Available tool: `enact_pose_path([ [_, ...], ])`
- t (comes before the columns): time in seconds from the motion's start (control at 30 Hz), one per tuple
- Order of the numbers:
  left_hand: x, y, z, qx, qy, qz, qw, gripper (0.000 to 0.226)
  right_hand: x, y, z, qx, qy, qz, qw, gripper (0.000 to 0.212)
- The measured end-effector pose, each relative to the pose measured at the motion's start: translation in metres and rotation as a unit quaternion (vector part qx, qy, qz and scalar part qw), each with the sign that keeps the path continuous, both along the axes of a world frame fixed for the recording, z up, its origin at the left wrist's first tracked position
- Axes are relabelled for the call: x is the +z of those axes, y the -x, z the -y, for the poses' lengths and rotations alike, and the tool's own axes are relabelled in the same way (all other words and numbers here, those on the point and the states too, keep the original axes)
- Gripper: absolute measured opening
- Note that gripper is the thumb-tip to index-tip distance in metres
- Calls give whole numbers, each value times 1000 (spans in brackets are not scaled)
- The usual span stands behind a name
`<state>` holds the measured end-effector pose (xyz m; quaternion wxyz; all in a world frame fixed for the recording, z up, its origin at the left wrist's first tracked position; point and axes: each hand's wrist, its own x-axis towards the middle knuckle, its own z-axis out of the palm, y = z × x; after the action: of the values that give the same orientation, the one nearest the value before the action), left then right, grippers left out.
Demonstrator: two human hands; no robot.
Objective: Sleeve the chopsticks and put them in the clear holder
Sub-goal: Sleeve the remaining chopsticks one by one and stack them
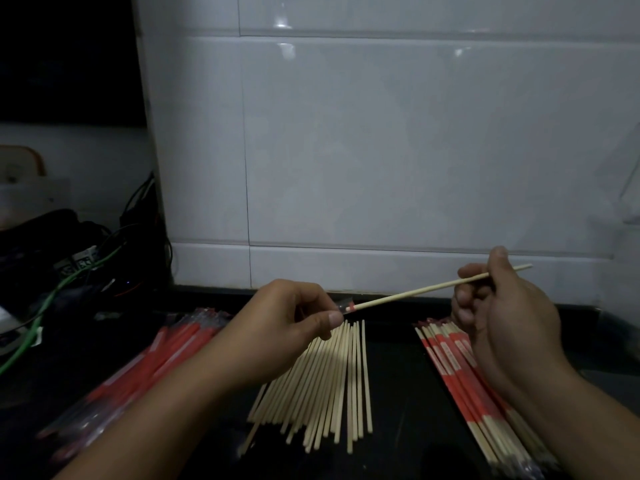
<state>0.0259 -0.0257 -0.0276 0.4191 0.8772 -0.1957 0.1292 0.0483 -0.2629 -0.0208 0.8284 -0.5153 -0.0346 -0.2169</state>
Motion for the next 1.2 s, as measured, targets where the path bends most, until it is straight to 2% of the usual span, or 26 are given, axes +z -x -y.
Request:
enact_pose_path([
  [0.13, 0, 3, 2, 1, -5, -7, 1000, 10, -2, 2, -2, -2, 41, 19, 999, 46],
  [0.23, 0, 3, 4, -6, -7, -10, 1000, 10, -4, 5, -7, 38, 97, 24, 994, 43],
  [0.33, 0, 4, 5, -3, -15, -15, 1000, 10, -7, 13, -18, 112, 198, 16, 974, 28],
  [0.37, 0, 4, 5, 1, -19, -13, 1000, 10, -10, 14, -22, 123, 230, 26, 965, 19],
  [0.4, -1, 3, 4, 7, -22, -11, 1000, 10, -13, 15, -25, 117, 245, 37, 962, 19],
  [0.5, -1, 0, 1, 20, -18, -5, 1000, 12, -20, 11, -28, 31, 244, 71, 967, 54],
  [0.53, -1, -1, 1, 24, -12, -5, 1000, 13, -20, 10, -27, 3, 237, 83, 968, 58],
  [0.63, -2, -2, 1, 33, -4, -5, 999, 15, -18, 12, -22, -19, 223, 108, 969, 48],
  [0.7, -3, -2, 1, 34, -3, -6, 999, 15, -20, 13, -23, 0, 263, 117, 958, 44],
  [0.8, -3, -3, 2, 33, -14, -4, 999, 13, -28, 20, -35, 68, 330, 110, 935, 59],
  [0.9, -3, -3, 2, 35, -11, 1, 999, 13, -29, 24, -39, 51, 281, 119, 951, 74],
  [1.03, -4, -3, 1, 35, -7, 2, 999, 15, -22, 17, -33, 6, 233, 96, 968, 71],
  [1.13, -4, -2, 3, 40, -16, 3, 999, 12, -22, 22, -35, 67, 267, 66, 959, 58],
  [1.2, -4, -2, 4, 39, -19, 7, 999, 11, -21, 30, -39, 154, 315, 44, 935, 54],
])
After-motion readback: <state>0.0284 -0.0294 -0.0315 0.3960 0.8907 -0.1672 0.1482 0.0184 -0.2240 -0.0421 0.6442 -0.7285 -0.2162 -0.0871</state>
